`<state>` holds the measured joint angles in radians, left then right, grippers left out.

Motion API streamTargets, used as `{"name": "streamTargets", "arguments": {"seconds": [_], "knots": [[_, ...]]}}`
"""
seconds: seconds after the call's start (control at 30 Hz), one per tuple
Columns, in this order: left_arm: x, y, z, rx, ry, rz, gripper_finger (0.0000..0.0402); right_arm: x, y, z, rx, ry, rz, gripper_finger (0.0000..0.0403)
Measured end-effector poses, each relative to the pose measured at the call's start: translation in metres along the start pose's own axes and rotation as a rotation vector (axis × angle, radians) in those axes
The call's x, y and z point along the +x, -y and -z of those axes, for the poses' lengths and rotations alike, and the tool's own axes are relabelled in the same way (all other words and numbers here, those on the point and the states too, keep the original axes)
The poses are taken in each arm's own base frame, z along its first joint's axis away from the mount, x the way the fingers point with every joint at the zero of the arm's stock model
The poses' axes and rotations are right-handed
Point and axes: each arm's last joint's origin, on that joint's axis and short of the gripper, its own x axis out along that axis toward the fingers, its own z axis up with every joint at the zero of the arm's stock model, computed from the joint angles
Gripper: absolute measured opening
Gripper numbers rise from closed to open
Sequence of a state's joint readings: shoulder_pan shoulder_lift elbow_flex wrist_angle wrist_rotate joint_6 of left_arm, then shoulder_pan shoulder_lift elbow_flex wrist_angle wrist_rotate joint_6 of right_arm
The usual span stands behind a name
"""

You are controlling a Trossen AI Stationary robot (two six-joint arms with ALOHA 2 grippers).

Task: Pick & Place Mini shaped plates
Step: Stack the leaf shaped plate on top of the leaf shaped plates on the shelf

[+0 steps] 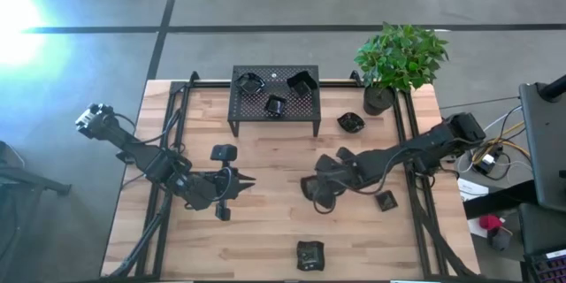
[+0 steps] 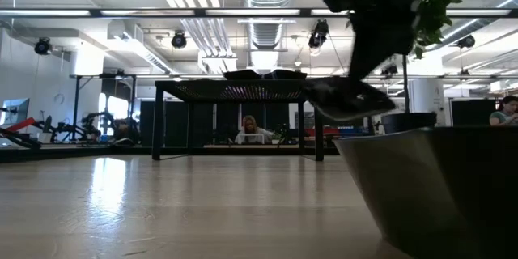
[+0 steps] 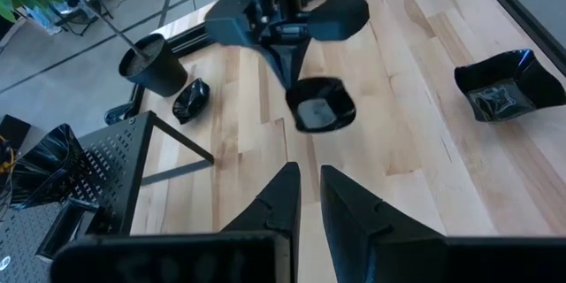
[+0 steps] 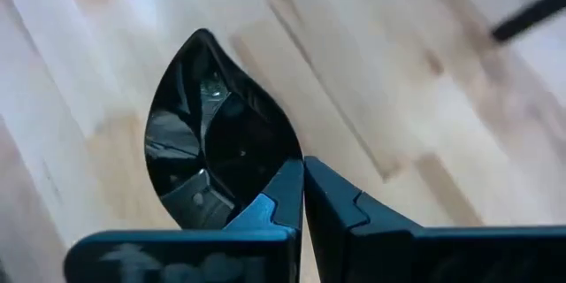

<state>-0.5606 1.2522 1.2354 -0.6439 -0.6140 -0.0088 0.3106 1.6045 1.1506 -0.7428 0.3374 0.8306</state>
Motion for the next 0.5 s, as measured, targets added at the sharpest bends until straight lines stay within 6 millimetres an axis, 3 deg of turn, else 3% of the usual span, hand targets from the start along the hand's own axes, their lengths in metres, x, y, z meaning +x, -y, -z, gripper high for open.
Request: {"name": "streamTargets", "arguments": {"seconds": [0.27,0.5], "knots": [[0.000,0.000,0.000,-0.031,-0.002,0.014,0.0043,0.014,-0.014,-0.032,-0.118,0.095,-0.054,0.0008],[0.002,0.002,0.004,-0.011,-0.014,0.020,0.0044,0.002,-0.026,-0.052,-0.191,0.174,-0.065,0.0008]]}}
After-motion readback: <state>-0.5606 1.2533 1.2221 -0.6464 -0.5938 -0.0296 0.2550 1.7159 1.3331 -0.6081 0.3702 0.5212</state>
